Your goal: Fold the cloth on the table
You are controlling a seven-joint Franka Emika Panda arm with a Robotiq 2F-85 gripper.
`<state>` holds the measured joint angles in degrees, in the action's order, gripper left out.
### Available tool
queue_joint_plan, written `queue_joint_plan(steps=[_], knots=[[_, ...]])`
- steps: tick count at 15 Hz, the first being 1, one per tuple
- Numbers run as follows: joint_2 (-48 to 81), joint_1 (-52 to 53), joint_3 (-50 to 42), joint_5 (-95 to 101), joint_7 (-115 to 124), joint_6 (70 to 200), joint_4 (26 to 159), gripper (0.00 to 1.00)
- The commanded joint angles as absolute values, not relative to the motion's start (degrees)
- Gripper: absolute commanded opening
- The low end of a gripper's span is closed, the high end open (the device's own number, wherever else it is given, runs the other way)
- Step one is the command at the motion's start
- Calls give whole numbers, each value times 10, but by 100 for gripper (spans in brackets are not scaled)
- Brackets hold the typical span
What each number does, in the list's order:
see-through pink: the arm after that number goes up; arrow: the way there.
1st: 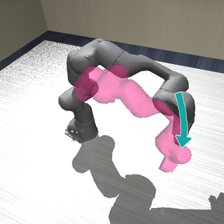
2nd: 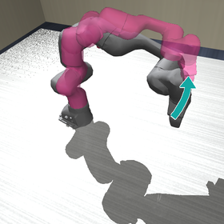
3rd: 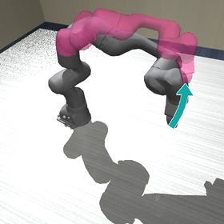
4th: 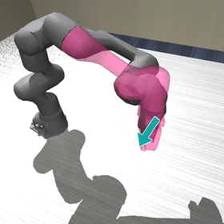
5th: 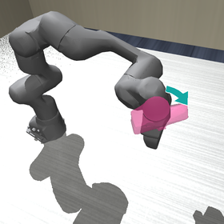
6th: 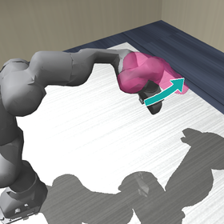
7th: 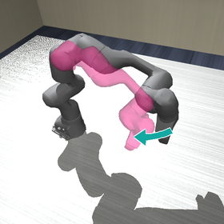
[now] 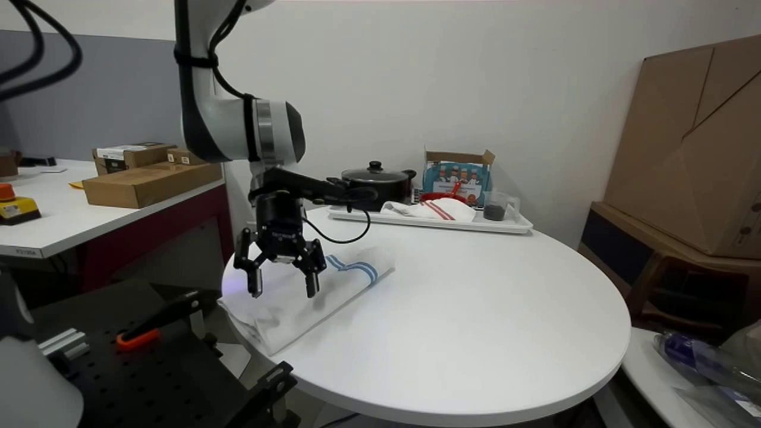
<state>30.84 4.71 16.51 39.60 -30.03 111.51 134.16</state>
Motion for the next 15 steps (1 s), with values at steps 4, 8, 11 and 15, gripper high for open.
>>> queue_joint_plan(steps=[4,8,11,15], knots=[[220,22,158,299,-364,1228,1415,100],[206,34,146,307,-311,1388,1461,100],[193,40,134,312,-272,1503,1491,100],[185,97,73,404,-187,1524,1500,100]])
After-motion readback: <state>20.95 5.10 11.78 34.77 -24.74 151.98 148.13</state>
